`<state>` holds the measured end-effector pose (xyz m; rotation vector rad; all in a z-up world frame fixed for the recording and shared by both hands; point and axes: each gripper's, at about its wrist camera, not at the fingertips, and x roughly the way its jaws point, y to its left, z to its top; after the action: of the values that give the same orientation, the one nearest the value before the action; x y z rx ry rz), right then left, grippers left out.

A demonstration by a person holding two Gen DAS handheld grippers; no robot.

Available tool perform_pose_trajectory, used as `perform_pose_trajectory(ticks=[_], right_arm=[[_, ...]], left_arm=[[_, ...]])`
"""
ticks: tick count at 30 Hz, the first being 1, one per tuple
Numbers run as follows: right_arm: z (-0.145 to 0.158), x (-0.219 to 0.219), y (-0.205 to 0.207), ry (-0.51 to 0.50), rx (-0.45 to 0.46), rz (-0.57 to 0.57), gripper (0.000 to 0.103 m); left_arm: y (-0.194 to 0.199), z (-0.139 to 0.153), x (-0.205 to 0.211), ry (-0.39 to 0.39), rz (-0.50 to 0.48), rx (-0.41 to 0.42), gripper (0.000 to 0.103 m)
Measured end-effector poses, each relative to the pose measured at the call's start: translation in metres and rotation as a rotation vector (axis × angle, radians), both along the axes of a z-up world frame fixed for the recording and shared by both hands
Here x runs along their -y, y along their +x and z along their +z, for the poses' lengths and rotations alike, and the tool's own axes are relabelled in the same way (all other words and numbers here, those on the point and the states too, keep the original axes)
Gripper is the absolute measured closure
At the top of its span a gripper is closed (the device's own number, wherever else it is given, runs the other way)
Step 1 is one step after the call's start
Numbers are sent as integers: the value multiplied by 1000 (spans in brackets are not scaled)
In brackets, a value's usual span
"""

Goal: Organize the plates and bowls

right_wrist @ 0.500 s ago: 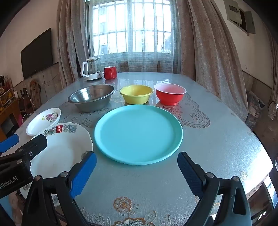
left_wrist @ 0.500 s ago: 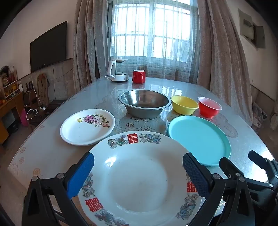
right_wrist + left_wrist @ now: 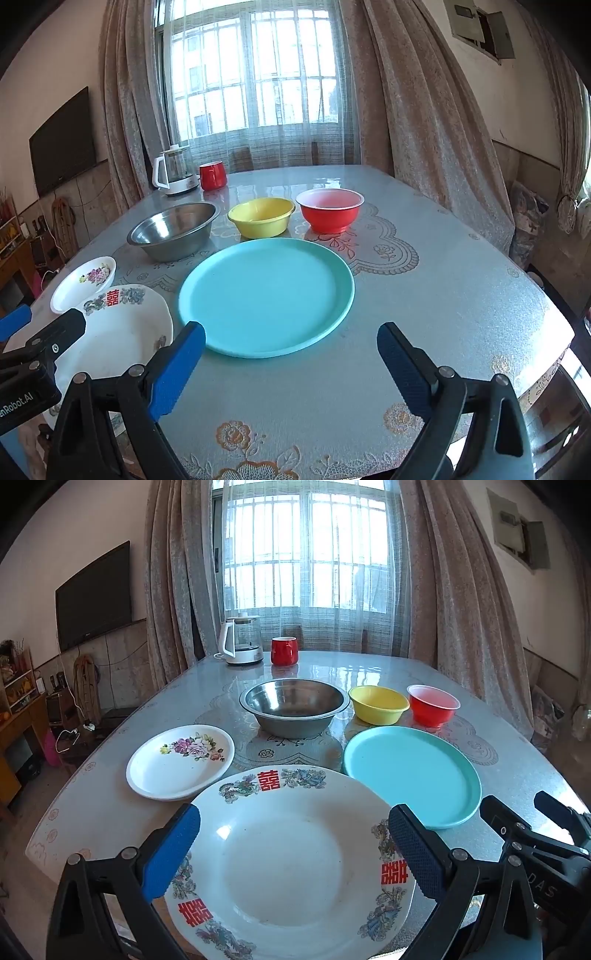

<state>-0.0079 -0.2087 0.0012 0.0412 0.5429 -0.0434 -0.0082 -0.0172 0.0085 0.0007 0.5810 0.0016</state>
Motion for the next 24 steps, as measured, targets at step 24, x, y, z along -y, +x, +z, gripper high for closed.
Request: perform_pose_trajectory(ticks=[24], right_arm=[[-12,5,9,24,-38,10,7]], left_arm=[[11,-11,11,24,-33,-39,1]])
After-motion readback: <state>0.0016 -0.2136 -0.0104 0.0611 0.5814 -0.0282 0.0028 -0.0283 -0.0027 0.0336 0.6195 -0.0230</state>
